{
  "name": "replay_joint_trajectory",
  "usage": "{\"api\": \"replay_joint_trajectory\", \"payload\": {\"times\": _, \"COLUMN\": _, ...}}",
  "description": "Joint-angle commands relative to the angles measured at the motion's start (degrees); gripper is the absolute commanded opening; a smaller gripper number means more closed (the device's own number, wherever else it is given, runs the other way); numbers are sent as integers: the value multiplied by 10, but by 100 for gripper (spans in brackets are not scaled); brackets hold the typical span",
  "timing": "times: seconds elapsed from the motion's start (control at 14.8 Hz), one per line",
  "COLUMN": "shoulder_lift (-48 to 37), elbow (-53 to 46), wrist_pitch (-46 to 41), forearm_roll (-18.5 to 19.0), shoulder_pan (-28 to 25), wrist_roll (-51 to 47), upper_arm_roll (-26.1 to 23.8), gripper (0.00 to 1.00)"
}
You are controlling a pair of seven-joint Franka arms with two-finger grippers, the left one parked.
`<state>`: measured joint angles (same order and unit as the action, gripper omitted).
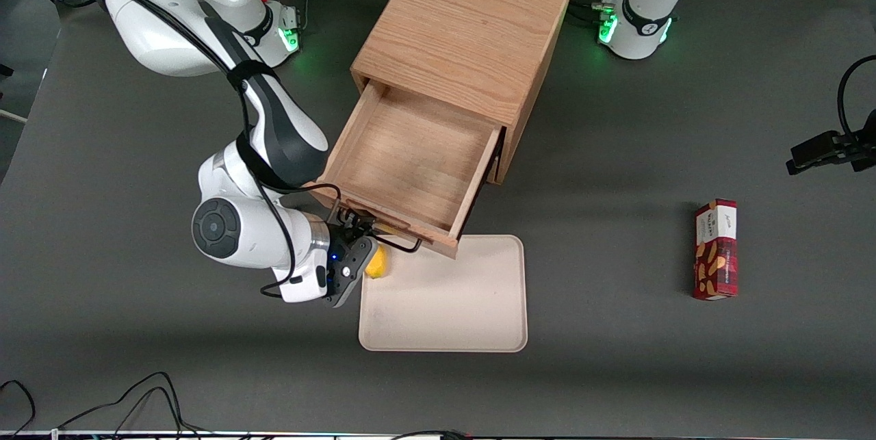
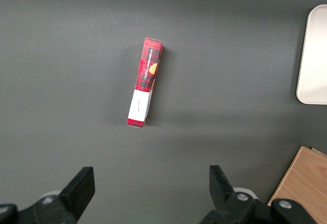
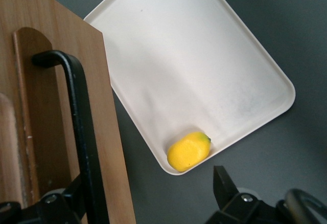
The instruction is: Open upper drawer
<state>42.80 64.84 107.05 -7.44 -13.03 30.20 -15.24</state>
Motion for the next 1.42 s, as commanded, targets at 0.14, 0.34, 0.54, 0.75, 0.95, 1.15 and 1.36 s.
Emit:
{"api": "replay_joint_trajectory", "payload": {"times": 0.14, "shoulder_lift": 4, "elbow": -24, "wrist_pitch": -4, "forearm_roll": 9, "shoulder_pan": -2, "wrist_roll": 9, "upper_arm_roll": 0, "gripper": 100}}
{"api": "replay_joint_trajectory", "payload": {"times": 0.34, "shoulder_lift": 1, "elbow": -32, "wrist_pitch": -7, "forearm_roll": 9, "shoulder_pan": -2, "wrist_roll": 7, "upper_arm_roll": 0, "gripper": 100}}
{"api": "replay_joint_trajectory", "payload": {"times": 0.54, "shoulder_lift": -18, "elbow": -32, "wrist_pitch": -8, "forearm_roll": 9, "shoulder_pan": -2, "wrist_roll": 7, "upper_arm_roll": 3, "gripper": 100}}
{"api": "replay_joint_trajectory", "payload": {"times": 0.75, "shoulder_lift": -55, "elbow": -31, "wrist_pitch": -36, "forearm_roll": 9, "shoulder_pan": -2, "wrist_roll": 2, "upper_arm_roll": 13, "gripper": 100}}
{"api": "replay_joint_trajectory", "payload": {"times": 0.95, "shoulder_lift": -111, "elbow": 9, "wrist_pitch": -57, "forearm_roll": 9, "shoulder_pan": 15, "wrist_roll": -4, "upper_arm_roll": 14, "gripper": 100}}
{"api": "replay_joint_trajectory", "payload": {"times": 1.15, "shoulder_lift": -182, "elbow": 84, "wrist_pitch": -69, "forearm_roll": 9, "shoulder_pan": 44, "wrist_roll": -55, "upper_arm_roll": 14, "gripper": 100}}
{"api": "replay_joint_trajectory", "payload": {"times": 1.36, "shoulder_lift": -255, "elbow": 144, "wrist_pitch": -113, "forearm_roll": 12, "shoulder_pan": 82, "wrist_roll": -97, "upper_arm_roll": 14, "gripper": 100}}
